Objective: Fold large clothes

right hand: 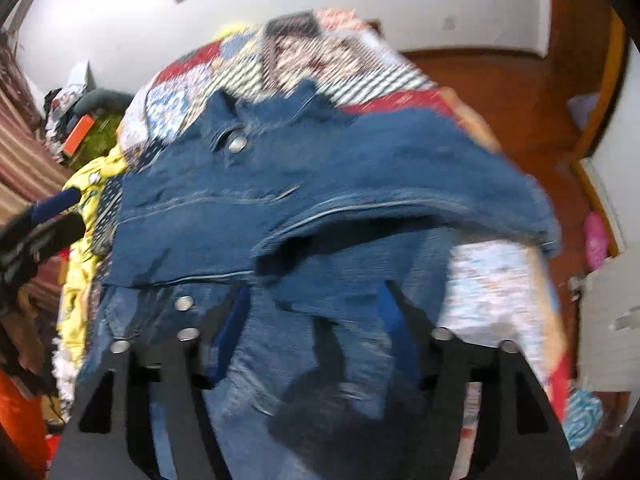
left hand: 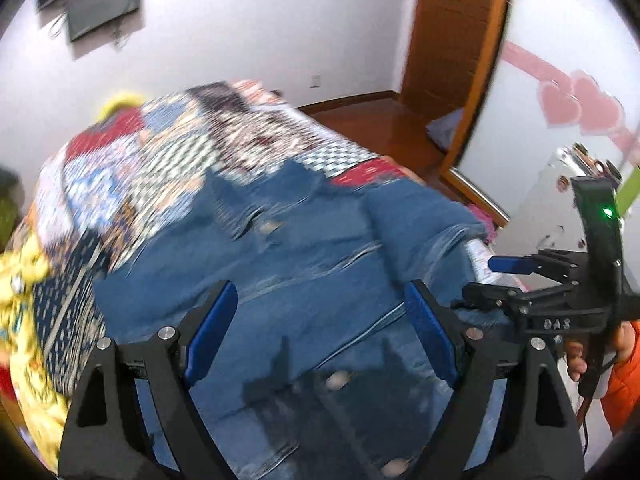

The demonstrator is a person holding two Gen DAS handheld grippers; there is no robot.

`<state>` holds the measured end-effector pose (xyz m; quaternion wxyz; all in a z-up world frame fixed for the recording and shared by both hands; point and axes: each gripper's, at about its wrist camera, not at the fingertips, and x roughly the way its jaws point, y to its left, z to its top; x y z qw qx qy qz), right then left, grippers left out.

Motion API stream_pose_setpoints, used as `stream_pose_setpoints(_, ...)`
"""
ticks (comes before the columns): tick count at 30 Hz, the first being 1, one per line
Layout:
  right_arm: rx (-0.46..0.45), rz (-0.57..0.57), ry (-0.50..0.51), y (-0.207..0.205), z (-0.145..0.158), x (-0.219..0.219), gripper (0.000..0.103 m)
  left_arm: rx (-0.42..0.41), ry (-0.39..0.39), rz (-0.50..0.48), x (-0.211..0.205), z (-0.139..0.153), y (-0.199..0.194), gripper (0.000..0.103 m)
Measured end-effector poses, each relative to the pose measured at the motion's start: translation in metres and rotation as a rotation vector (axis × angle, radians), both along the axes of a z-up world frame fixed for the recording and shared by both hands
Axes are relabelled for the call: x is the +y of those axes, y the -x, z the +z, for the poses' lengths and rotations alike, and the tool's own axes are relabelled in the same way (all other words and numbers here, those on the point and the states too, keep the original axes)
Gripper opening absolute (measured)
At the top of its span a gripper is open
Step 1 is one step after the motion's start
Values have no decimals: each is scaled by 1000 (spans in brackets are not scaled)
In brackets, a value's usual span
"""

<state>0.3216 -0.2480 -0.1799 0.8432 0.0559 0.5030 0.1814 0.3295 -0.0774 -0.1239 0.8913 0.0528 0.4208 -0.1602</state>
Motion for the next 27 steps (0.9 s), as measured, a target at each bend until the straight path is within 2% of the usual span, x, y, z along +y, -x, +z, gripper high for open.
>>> stream_pose_setpoints(4, -83, -101, 47, 10, 14, -42, 73, -11, -30, -91, -48, 8, -19, 85)
stream_pose_setpoints(8, -110, -206, 56, 13, 19, -82, 73, -6, -71, -177, -94, 2, -38, 85)
stream_pose_setpoints(13, -91, -310, 54, 10, 10, -114, 74, 76, -113, -278, -150, -27, -61, 85)
stream_pose_setpoints(18, -45, -363, 24, 6, -6, -132, 74, 122, -234, -354, -191, -72, -75, 85)
stream_pose_setpoints(20, -26, -370, 16, 5, -13, -134, 74, 131, -294, -377, -205, -91, -77, 79)
stream_pose_setpoints(23, -11, -371, 1, 6, -21, -138, 74, 82, -383, -391, -218, -108, -78, 77)
stream_pose_setpoints(26, 8, -367, -11, 6, -25, -136, 74, 59, -405, -399, -227, -117, -82, 74)
stream_pose_setpoints(27, 11, -362, -9, 7, -26, -135, 74, 49, -420, -406, -231, -121, -82, 64)
